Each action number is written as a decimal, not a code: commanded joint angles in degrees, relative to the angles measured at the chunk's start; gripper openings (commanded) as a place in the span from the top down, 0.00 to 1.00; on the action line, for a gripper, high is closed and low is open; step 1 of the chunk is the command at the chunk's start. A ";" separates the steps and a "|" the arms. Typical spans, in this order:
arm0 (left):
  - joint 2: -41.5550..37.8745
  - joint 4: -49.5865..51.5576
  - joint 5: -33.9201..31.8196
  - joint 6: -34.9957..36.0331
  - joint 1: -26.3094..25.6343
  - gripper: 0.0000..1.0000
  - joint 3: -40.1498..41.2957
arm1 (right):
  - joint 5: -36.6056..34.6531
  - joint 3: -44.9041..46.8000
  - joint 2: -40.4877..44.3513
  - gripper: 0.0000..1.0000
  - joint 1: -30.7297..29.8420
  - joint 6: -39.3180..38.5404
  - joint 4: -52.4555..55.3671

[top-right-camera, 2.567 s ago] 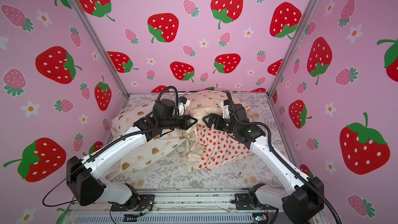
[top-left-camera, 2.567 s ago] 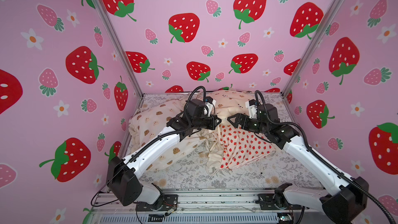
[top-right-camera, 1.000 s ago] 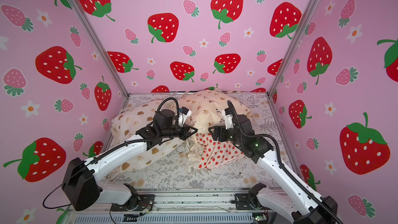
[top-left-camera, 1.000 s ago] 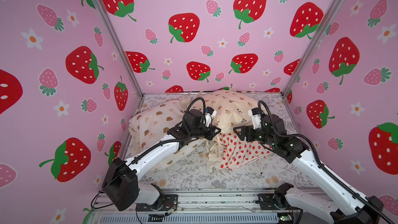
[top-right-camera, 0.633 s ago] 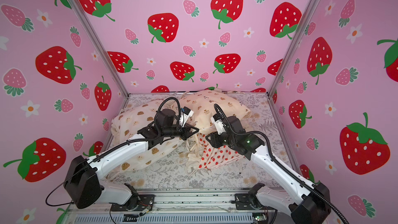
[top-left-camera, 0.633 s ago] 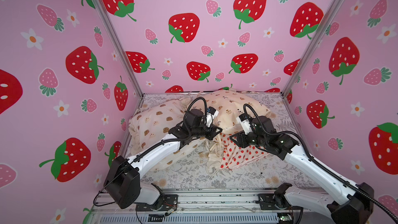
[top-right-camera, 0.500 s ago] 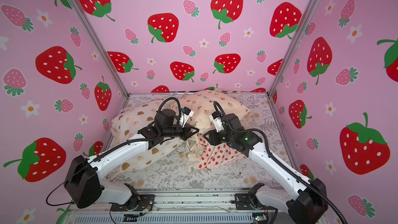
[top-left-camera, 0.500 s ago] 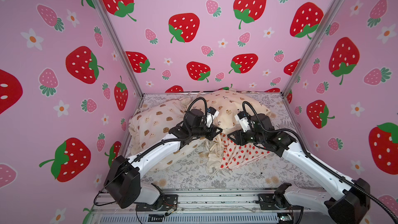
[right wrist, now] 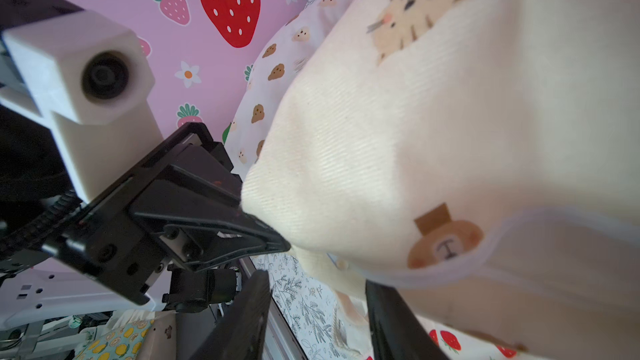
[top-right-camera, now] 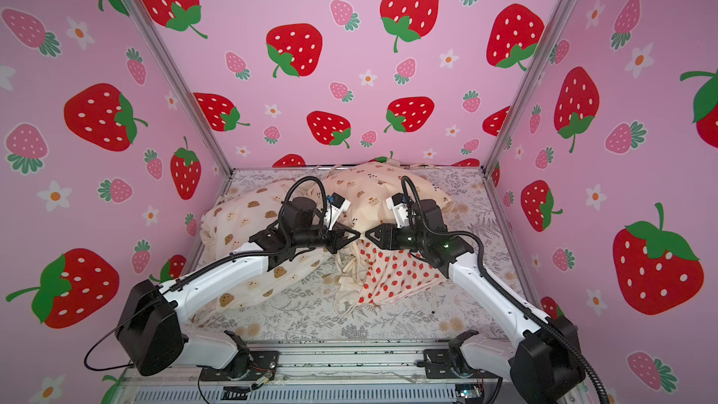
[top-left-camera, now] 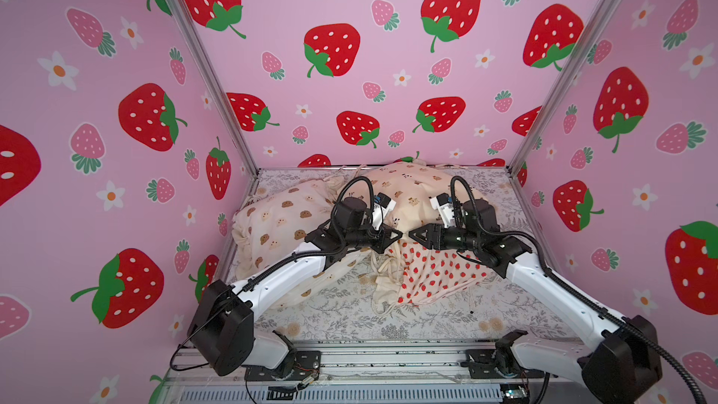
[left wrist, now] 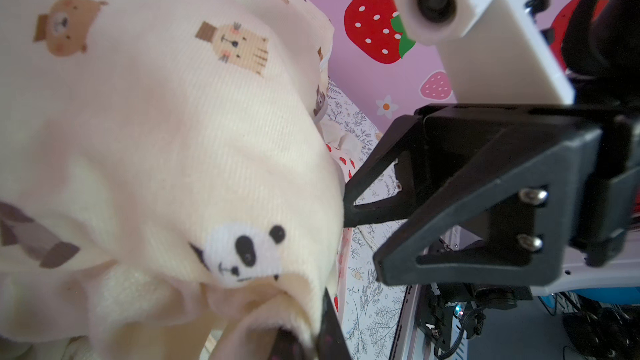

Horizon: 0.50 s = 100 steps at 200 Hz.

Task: Zip up pillowcases
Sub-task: Zip the zipper on the pillowcase.

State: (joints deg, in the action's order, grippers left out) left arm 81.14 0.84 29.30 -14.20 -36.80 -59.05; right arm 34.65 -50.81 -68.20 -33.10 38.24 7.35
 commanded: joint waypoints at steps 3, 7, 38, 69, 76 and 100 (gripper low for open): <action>-0.64 -3.32 2.16 1.13 0.06 1.00 0.49 | 2.48 1.45 -0.12 0.51 0.10 3.02 -4.17; -0.64 -3.53 2.21 1.02 0.13 1.00 0.51 | 2.58 1.62 -0.29 0.51 0.06 3.15 -4.33; -0.65 -4.36 3.43 0.79 0.06 1.00 0.95 | 2.61 2.95 -1.42 0.56 0.14 4.47 -8.42; -1.03 -4.10 3.57 1.10 -0.01 1.00 0.59 | 4.60 3.23 -4.07 0.60 0.14 7.17 -13.11; -1.07 -4.39 3.80 1.10 0.06 1.00 0.52 | 4.55 3.16 -4.17 0.60 0.17 7.20 -13.24; -0.38 -3.74 3.92 1.45 0.06 1.00 -0.26 | 3.87 3.30 -3.28 0.61 0.19 6.94 -13.32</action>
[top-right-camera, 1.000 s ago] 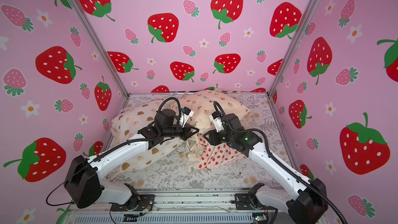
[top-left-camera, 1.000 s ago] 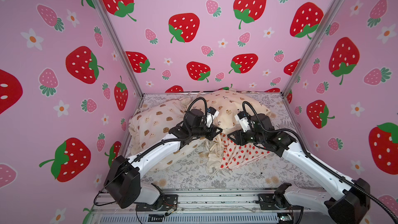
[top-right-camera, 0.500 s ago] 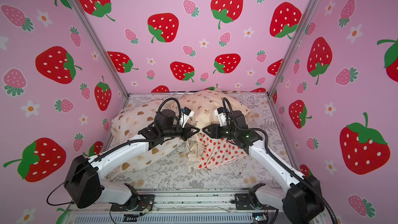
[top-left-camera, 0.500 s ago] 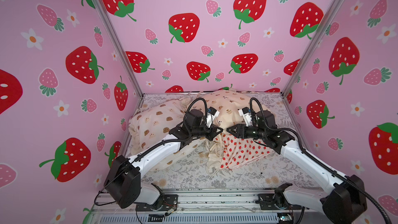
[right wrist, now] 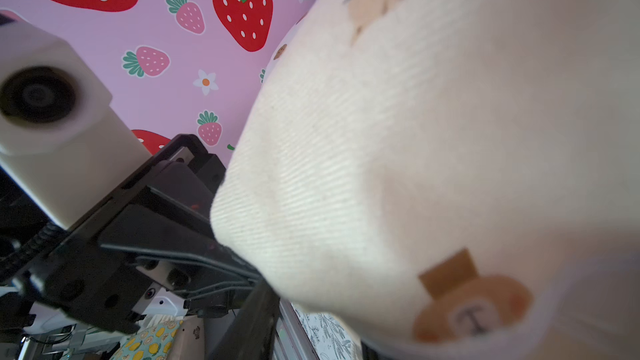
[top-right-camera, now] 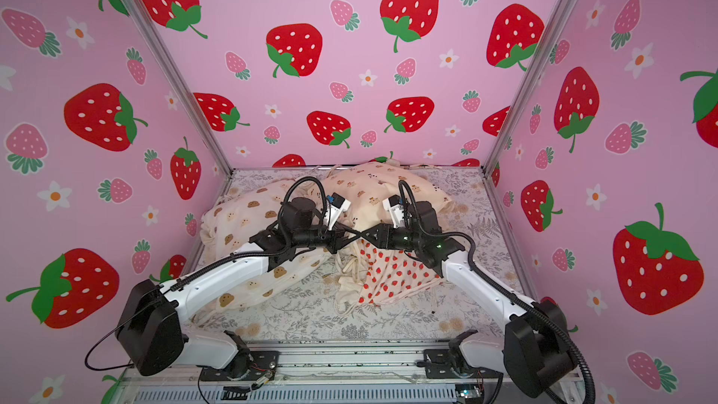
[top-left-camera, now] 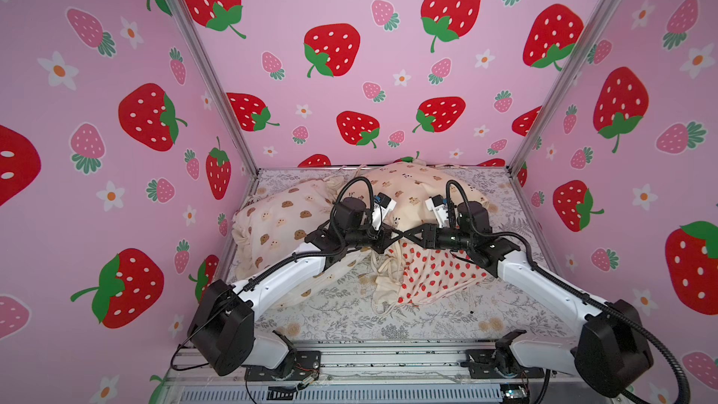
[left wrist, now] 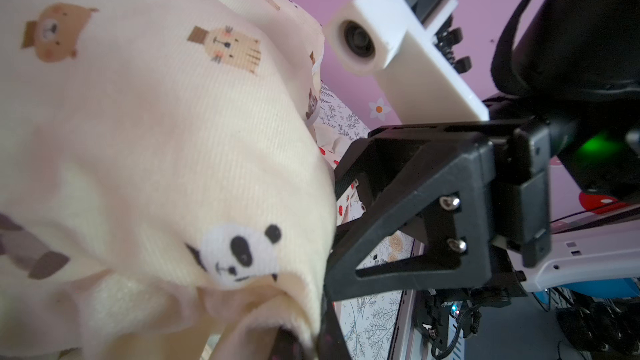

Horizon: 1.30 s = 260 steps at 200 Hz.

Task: Zip up pillowcases
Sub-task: Zip the zipper on the pillowcase.

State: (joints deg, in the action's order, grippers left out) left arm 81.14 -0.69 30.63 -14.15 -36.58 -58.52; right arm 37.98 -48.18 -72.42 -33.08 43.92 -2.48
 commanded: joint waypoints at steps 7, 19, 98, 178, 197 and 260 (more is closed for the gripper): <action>-0.30 -2.13 2.57 1.49 -0.20 1.00 -0.80 | 0.16 0.80 1.45 0.62 0.20 1.22 -3.57; -0.23 -2.04 2.51 1.50 -0.19 1.00 -0.80 | -0.69 1.29 2.13 0.65 0.12 1.17 -3.67; -0.75 -2.04 2.24 1.41 -0.21 1.00 -0.54 | -1.51 2.00 2.66 0.78 0.60 0.20 -3.41; -0.74 -1.42 1.40 1.49 -0.16 1.00 -0.54 | -0.89 1.09 2.20 0.89 0.57 -1.10 -2.80; -0.85 -1.25 1.10 1.58 -0.18 1.00 -0.63 | -0.71 0.71 1.98 0.93 0.65 -1.72 -1.87; -1.64 0.24 -0.45 1.68 -0.20 1.00 -1.60 | -2.29 0.13 3.44 1.00 0.56 -3.59 1.58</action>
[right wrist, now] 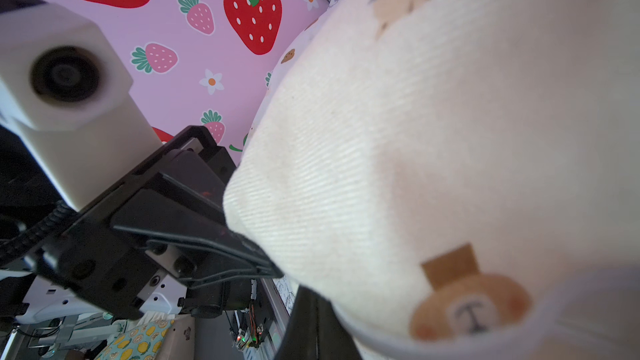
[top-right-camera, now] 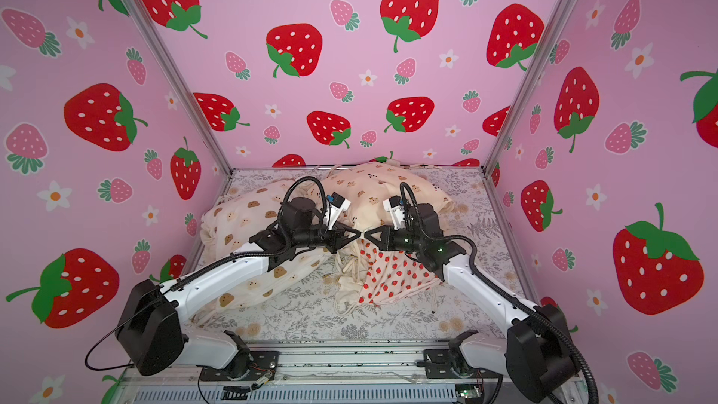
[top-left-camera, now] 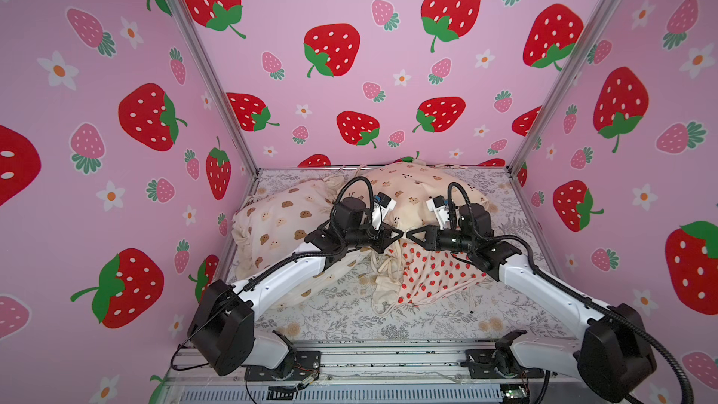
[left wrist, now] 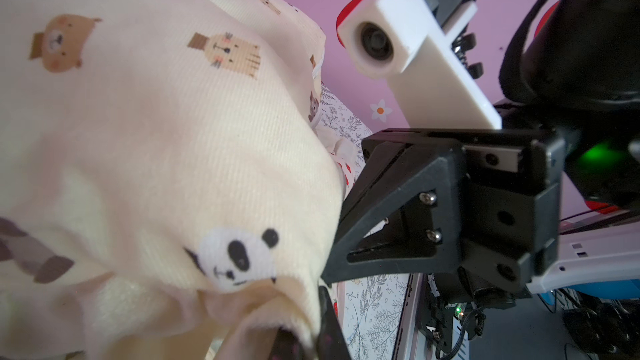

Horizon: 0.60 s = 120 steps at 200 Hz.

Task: Zip up pillowcases
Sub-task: Zip the zipper on the pillowcase.

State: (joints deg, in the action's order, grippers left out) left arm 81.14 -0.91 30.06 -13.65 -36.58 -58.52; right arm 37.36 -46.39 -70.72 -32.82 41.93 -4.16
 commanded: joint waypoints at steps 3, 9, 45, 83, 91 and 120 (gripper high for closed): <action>-1.68 0.47 -0.01 1.09 -0.21 1.00 -1.60 | -2.02 -1.75 1.82 1.00 0.30 -1.86 3.79; -1.91 0.40 -0.16 1.00 -0.18 1.00 -1.60 | -2.84 -2.06 2.11 1.00 0.30 -2.29 5.14; -2.93 1.54 -3.50 -0.31 -0.21 1.00 -2.30 | -7.59 -3.30 3.82 1.00 0.30 -4.93 11.68; -3.95 2.77 -4.72 -1.13 -0.16 1.00 -3.06 | -12.93 -5.90 5.05 1.00 0.30 -8.35 18.01; -4.10 3.33 -4.92 -1.05 -0.16 1.00 -3.34 | -14.16 -6.69 5.14 1.00 0.30 -9.09 19.53; -4.97 3.93 -5.70 -1.35 -0.17 1.00 -3.44 | -18.90 -9.07 5.41 1.00 0.30 -12.55 24.15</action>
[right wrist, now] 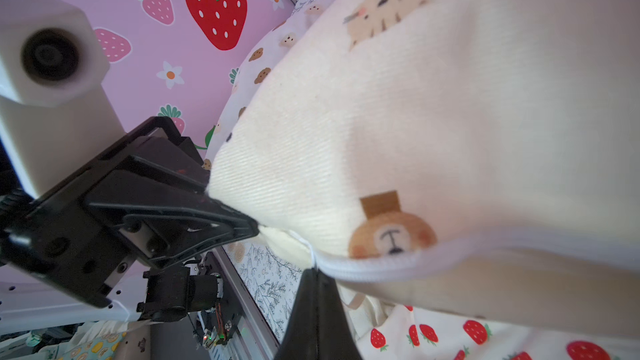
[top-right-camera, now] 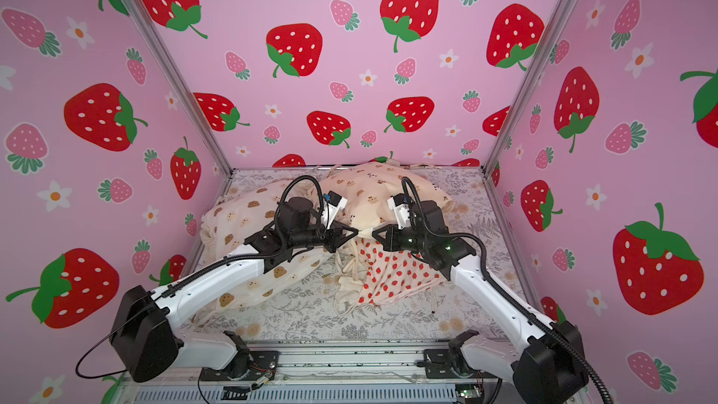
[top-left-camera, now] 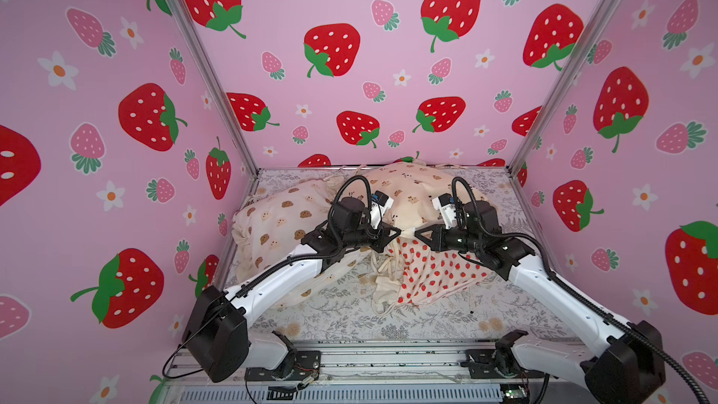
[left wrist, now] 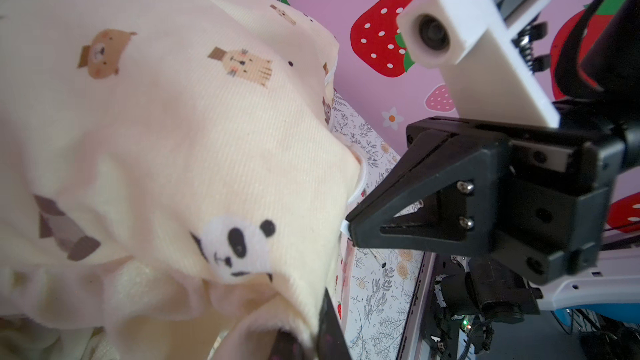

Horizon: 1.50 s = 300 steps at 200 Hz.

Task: Zip up pillowcases
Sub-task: Zip the zipper on the pillowcase.

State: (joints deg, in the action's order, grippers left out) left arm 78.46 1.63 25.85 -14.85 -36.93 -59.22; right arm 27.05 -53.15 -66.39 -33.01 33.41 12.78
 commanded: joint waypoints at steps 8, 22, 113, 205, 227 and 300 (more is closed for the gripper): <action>-2.54 1.73 -2.52 -0.48 0.19 1.00 -2.79 | -10.08 -2.93 1.17 1.00 0.50 -5.03 8.48; -2.99 2.71 -4.18 -0.91 0.18 1.00 -2.97 | -12.74 -3.84 1.33 1.00 0.50 -6.59 10.44; -6.47 7.35 -12.14 -3.60 0.30 1.00 -2.83 | -25.17 -8.35 0.43 1.00 0.76 -11.70 17.64; -7.32 9.53 -17.67 -7.90 0.80 1.00 -2.58 | -32.36 -10.63 -0.76 1.00 4.55 -13.08 20.24; -7.94 9.66 -19.92 -8.94 0.93 1.00 -2.48 | -33.45 -11.18 -1.02 1.00 6.00 -13.10 20.95; -10.25 9.16 -24.33 -14.83 1.42 1.00 -0.88 | -36.49 -12.72 -1.80 1.00 10.88 -14.34 21.53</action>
State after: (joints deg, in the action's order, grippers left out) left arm 70.54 9.30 7.90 -26.94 -37.01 -59.81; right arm -0.38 -64.53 -67.57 -25.80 19.75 31.16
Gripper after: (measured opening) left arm 0.094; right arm 0.042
